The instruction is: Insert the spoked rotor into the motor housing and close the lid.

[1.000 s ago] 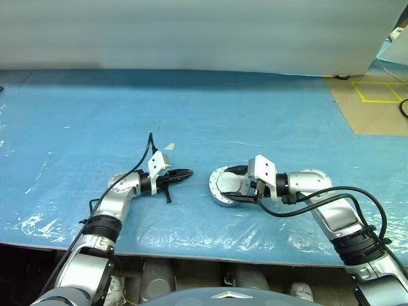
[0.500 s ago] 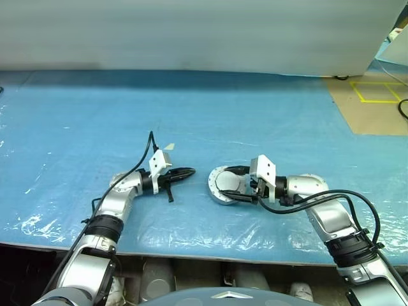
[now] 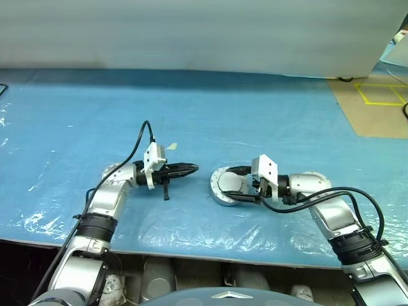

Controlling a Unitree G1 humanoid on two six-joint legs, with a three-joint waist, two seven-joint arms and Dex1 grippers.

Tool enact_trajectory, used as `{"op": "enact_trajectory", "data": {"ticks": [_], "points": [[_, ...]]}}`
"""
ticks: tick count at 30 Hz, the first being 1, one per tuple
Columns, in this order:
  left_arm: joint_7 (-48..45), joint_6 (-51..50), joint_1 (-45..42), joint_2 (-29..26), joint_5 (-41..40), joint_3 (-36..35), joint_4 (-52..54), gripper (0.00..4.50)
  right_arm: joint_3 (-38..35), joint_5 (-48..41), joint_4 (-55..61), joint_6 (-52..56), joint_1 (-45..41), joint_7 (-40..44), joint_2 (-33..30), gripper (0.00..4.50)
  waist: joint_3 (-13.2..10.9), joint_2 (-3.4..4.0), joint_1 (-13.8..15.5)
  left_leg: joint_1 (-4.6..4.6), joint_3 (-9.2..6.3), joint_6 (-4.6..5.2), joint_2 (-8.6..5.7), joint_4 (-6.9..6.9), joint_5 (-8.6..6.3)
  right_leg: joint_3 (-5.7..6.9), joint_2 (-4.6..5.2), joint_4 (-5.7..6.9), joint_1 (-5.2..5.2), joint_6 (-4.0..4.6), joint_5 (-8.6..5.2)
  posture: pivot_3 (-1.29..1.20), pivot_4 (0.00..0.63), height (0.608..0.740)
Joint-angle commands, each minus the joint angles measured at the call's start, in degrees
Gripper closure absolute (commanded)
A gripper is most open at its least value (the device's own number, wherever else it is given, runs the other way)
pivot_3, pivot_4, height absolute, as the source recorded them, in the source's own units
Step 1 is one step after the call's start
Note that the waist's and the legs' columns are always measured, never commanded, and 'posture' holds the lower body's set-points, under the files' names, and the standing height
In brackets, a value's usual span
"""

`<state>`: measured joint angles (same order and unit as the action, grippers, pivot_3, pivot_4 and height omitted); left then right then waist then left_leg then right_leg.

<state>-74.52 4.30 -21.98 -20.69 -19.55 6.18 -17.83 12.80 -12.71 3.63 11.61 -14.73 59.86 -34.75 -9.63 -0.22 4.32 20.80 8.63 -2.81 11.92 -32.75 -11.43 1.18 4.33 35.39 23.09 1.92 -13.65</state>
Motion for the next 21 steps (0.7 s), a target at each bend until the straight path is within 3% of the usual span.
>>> {"op": "enact_trajectory", "data": {"ticks": [1, 18, 21], "points": [[-0.75, 0.99, 1.05, -0.59, 1.01, 1.42, 1.45, 4.5, 1.23, 3.82, -4.23, 1.98, 0.99, -1.72, -1.12, 1.52, 0.0, 0.0, -0.03, -0.08, 0.0, -0.01, 0.0, 0.0, -0.01, 0.0, 0.0, 0.0, -0.07, 0.0, 0.0, 0.0, 0.15, 0.74], [-0.12, 0.61, 0.2, 0.52, 3.02, 3.98, -1.54, 4.5, 3.37, 4.95, -2.64, 11.35, 0.4, -2.88, -3.12, 1.52, 0.19, 0.04, -0.16, -0.86, 0.04, -0.01, -0.03, 0.54, -0.02, -0.08, 0.05, -0.59, -0.99, -0.03, -0.02, 0.0, 0.15, 0.74], [0.24, 0.49, 0.0, 0.97, 2.93, 3.8, -1.49, 4.5, 4.18, 8.43, -4.72, 6.61, -0.15, -4.68, -3.52, 1.52, 0.23, -0.04, -0.17, -0.87, 0.04, -0.01, -0.03, 0.54, -0.02, -0.08, 0.07, -0.66, -0.97, -0.03, -0.02, 0.0, 0.15, 0.74]]}}
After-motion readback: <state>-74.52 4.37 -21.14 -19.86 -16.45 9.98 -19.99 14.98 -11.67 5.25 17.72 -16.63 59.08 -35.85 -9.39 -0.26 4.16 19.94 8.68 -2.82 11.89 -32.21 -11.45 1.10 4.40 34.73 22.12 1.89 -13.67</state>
